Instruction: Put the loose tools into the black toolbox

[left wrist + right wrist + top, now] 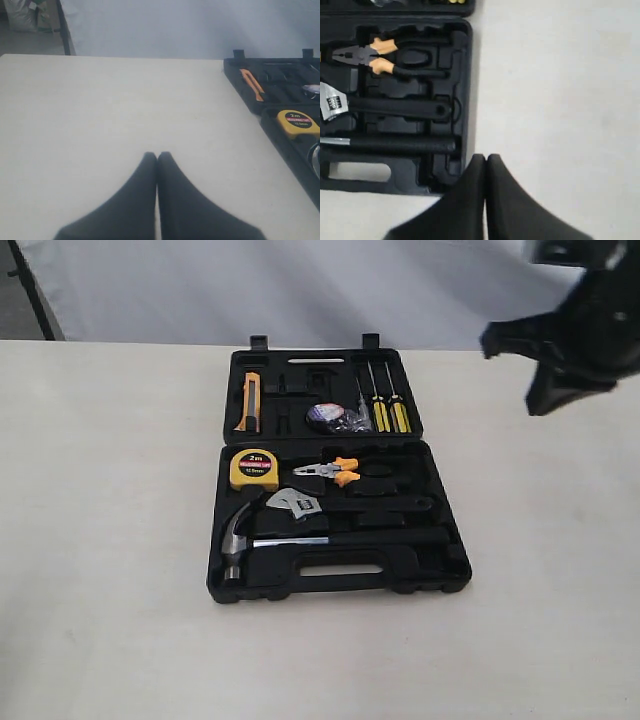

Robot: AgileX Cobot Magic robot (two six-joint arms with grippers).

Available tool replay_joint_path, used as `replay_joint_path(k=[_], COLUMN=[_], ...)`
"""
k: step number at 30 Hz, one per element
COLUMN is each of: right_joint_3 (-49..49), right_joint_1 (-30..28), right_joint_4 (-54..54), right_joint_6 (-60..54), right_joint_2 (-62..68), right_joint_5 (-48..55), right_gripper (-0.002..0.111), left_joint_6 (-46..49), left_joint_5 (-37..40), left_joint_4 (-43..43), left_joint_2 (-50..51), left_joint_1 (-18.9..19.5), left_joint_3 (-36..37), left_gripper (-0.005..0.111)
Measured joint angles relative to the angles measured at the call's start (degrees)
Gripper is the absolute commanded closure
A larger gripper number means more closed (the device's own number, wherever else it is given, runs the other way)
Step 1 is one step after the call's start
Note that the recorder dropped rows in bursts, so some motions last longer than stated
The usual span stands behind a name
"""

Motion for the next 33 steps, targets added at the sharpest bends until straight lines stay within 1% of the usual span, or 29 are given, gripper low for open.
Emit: replay_joint_path(k=[2, 6, 9, 13, 17, 24, 30, 33], right_joint_3=[7.53, 19.26, 27.88, 40.66, 49.63, 57.48, 58.53, 60.47], right_joint_1=[-2.00, -3.23, -3.23, -3.23, -3.33, -3.33, -3.33, -3.73], right_joint_4=[0.00, -0.91, -1.03, -0.90, -0.37, -0.26, -0.36, -1.36], right_joint_6=[0.00, 0.00, 0.00, -0.36, -0.39, -0.39, -0.63, -0.63], right_joint_2=[-8.10, -21.76, -32.94, -46.14, -57.93, -74.91, -84.99, -87.11], right_joint_5=[-1.74, -5.44, -12.31, -24.83, -29.57, -30.09, -30.09, -30.34], right_gripper=[0.109, 0.109, 0.109, 0.109, 0.109, 0.109, 0.109, 0.109], left_joint_6=[0.00, 0.00, 0.00, 0.00, 0.00, 0.00, 0.00, 0.00], left_joint_5=[0.00, 0.00, 0.00, 0.00, 0.00, 0.00, 0.00, 0.00], left_joint_4=[0.00, 0.00, 0.00, 0.00, 0.00, 0.00, 0.00, 0.00], left_joint_2=[0.00, 0.00, 0.00, 0.00, 0.00, 0.00, 0.00, 0.00], left_joint_1=[0.00, 0.00, 0.00, 0.00, 0.00, 0.00, 0.00, 0.00], left_joint_3=[0.00, 0.00, 0.00, 0.00, 0.00, 0.00, 0.00, 0.00], left_gripper=[0.105, 0.105, 0.105, 0.105, 0.105, 0.105, 0.105, 0.105])
